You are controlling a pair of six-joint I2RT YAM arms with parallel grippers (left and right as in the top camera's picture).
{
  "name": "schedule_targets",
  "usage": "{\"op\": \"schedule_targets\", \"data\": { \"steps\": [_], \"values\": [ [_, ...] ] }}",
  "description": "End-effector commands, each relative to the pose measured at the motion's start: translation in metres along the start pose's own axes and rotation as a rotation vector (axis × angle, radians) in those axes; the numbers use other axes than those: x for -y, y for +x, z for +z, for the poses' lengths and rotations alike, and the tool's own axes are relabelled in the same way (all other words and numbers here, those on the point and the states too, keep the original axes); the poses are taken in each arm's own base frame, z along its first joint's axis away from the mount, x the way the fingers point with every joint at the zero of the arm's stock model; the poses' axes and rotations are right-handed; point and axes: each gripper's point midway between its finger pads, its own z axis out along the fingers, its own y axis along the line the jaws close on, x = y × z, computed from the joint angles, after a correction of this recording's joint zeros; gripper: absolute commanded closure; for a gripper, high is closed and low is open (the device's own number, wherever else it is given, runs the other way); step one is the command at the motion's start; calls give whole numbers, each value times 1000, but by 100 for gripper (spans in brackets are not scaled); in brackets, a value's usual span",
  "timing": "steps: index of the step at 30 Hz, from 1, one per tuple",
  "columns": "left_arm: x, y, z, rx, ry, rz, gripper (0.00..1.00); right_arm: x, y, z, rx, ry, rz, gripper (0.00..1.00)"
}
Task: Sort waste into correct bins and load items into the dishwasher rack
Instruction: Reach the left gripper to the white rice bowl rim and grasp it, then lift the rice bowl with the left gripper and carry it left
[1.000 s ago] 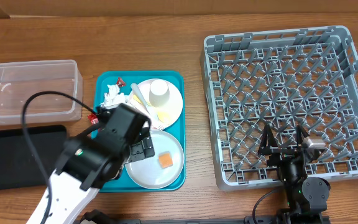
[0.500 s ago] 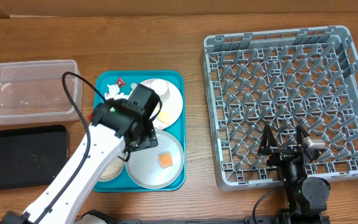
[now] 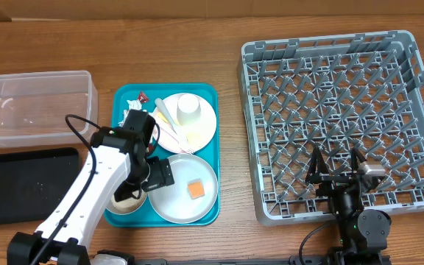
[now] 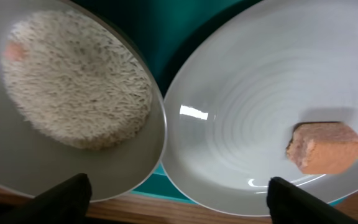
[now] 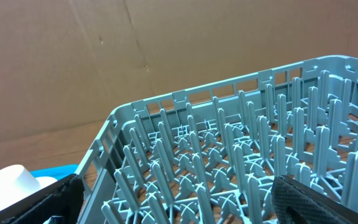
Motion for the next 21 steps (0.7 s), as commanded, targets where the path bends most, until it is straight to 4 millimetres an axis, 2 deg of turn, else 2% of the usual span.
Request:
{"op": "schedule_targets", "data": {
  "steps": [1,7,15,21],
  "values": [
    [0,14,16,-56,27,33,14,3,1,0,7,11,-7,0],
    [-5,19,27,-67,16,32,31,3,1,0,7,11,-7,0],
    [-14,10,35,-12,-34,36,48,3,1,0,7,11,-7,0],
    [-25,12,44,-1,-78,35,49,3,1,0,7,11,-7,0]
  ]
}}
